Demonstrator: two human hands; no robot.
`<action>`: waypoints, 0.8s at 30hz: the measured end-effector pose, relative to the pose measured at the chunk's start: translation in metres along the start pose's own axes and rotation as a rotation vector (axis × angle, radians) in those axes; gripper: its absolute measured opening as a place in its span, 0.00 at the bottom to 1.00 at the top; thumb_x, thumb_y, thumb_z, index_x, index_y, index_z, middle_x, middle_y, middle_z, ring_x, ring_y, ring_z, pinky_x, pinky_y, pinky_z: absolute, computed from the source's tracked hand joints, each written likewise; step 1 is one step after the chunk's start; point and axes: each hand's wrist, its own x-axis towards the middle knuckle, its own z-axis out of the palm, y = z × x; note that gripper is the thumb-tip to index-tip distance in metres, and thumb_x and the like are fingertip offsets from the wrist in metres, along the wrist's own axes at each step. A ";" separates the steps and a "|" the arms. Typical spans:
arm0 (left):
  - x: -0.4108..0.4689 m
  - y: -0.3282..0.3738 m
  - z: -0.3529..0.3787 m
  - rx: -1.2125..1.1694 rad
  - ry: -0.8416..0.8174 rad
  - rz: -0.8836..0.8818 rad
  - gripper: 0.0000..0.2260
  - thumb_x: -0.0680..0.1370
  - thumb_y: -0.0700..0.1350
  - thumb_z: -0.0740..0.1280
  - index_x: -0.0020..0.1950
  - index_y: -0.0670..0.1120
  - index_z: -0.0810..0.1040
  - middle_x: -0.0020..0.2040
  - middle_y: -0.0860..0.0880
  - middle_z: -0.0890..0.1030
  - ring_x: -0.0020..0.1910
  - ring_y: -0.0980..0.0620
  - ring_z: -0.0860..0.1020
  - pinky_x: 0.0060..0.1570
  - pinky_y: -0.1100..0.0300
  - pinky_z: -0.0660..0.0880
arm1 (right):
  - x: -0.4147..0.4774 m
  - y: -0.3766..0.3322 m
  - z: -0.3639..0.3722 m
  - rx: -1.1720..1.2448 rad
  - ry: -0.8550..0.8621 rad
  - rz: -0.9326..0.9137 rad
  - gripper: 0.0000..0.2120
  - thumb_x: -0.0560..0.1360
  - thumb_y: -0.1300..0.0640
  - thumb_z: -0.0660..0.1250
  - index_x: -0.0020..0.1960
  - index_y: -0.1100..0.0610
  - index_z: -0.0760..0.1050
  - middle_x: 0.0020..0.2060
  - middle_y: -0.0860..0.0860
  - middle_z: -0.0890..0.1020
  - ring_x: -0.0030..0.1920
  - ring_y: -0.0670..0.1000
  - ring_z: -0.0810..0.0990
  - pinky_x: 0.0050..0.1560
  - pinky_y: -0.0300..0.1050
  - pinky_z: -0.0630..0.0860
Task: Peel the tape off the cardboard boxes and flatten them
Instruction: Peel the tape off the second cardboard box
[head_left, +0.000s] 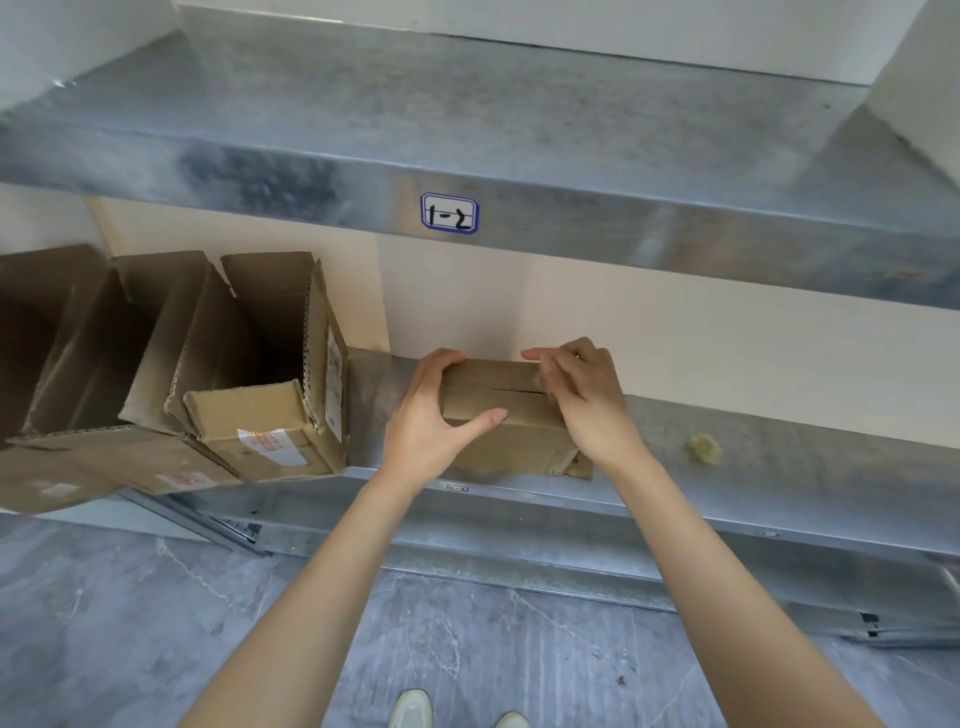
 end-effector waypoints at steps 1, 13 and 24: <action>0.000 0.001 0.000 -0.001 0.000 -0.002 0.32 0.67 0.65 0.73 0.66 0.56 0.69 0.64 0.65 0.70 0.63 0.65 0.71 0.58 0.60 0.72 | 0.001 0.004 0.002 -0.034 0.013 -0.012 0.13 0.82 0.53 0.58 0.59 0.48 0.80 0.48 0.45 0.72 0.55 0.47 0.66 0.56 0.27 0.61; 0.002 0.002 0.000 0.052 0.008 0.018 0.32 0.67 0.65 0.74 0.66 0.54 0.71 0.64 0.61 0.71 0.64 0.61 0.70 0.60 0.58 0.72 | -0.001 0.024 0.000 0.098 0.040 0.145 0.26 0.76 0.54 0.70 0.72 0.47 0.67 0.70 0.44 0.71 0.75 0.44 0.59 0.75 0.46 0.55; 0.012 0.037 0.031 0.416 -0.011 0.156 0.24 0.68 0.61 0.68 0.61 0.54 0.77 0.60 0.58 0.79 0.61 0.53 0.75 0.57 0.65 0.65 | -0.003 0.024 0.008 0.065 0.004 0.024 0.22 0.80 0.65 0.56 0.69 0.45 0.67 0.67 0.43 0.73 0.78 0.45 0.47 0.53 0.21 0.59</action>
